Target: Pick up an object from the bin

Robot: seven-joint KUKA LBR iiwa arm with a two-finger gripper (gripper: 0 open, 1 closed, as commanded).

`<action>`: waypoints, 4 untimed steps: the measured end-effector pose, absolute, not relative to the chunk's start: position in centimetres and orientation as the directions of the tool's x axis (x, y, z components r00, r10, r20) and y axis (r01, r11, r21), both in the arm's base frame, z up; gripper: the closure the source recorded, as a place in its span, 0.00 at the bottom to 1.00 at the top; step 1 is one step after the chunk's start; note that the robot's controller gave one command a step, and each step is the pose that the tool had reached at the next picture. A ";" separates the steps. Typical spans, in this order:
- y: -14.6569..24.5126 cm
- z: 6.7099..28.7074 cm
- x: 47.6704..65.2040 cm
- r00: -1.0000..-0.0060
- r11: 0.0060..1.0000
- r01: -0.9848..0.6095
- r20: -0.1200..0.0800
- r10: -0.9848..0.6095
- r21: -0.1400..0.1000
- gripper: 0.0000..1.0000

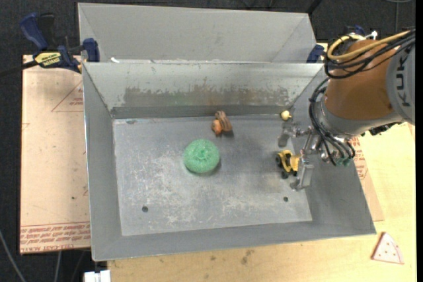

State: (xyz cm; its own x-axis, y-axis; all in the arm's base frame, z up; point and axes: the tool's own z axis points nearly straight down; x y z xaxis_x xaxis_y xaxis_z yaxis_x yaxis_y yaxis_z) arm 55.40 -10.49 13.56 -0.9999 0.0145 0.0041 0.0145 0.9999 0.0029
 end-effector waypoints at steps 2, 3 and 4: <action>-12.0 9.2 55.8 -0.990 0.990 0.138 -0.002 0.138 0.001 0.00; -12.0 9.1 55.8 -0.990 0.990 0.138 -0.001 0.138 0.001 0.00; -14.2 7.2 55.4 -1.000 0.999 0.030 -0.002 0.030 0.011 1.00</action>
Offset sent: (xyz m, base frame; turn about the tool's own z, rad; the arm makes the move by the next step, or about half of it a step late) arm 0.0000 0.0000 0.0000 0.0000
